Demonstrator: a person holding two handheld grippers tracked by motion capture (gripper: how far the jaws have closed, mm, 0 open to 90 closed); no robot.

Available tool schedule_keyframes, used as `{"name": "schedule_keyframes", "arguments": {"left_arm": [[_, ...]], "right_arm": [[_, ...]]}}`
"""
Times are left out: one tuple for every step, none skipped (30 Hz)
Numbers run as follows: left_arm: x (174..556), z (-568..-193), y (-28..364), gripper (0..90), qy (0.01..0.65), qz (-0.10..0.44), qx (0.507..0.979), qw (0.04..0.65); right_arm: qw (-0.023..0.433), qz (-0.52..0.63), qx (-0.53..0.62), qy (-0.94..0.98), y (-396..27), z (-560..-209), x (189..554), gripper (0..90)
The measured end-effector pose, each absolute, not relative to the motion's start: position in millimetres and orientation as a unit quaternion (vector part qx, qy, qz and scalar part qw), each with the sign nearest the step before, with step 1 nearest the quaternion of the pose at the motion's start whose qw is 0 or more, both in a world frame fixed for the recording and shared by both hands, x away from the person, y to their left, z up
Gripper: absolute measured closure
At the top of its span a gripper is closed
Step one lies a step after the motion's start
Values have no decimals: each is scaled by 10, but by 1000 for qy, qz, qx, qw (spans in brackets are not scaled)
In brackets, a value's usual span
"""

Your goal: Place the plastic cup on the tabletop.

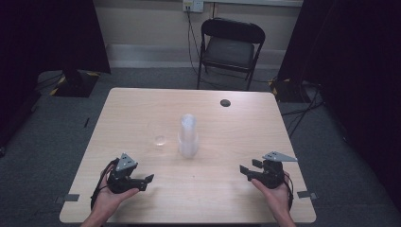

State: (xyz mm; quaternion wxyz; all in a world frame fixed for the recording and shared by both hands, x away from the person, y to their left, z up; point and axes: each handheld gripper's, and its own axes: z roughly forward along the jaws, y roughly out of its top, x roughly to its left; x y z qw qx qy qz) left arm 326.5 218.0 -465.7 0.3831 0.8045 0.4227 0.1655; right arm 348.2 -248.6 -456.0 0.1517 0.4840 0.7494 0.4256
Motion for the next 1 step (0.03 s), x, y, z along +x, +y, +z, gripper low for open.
{"name": "schedule_keyframes", "arguments": {"left_arm": [[3271, -4648, 2185, 203, 419, 168, 806, 383]], "right_arm": [[156, 423, 483, 750, -2484, -4569, 3486, 334]]}}
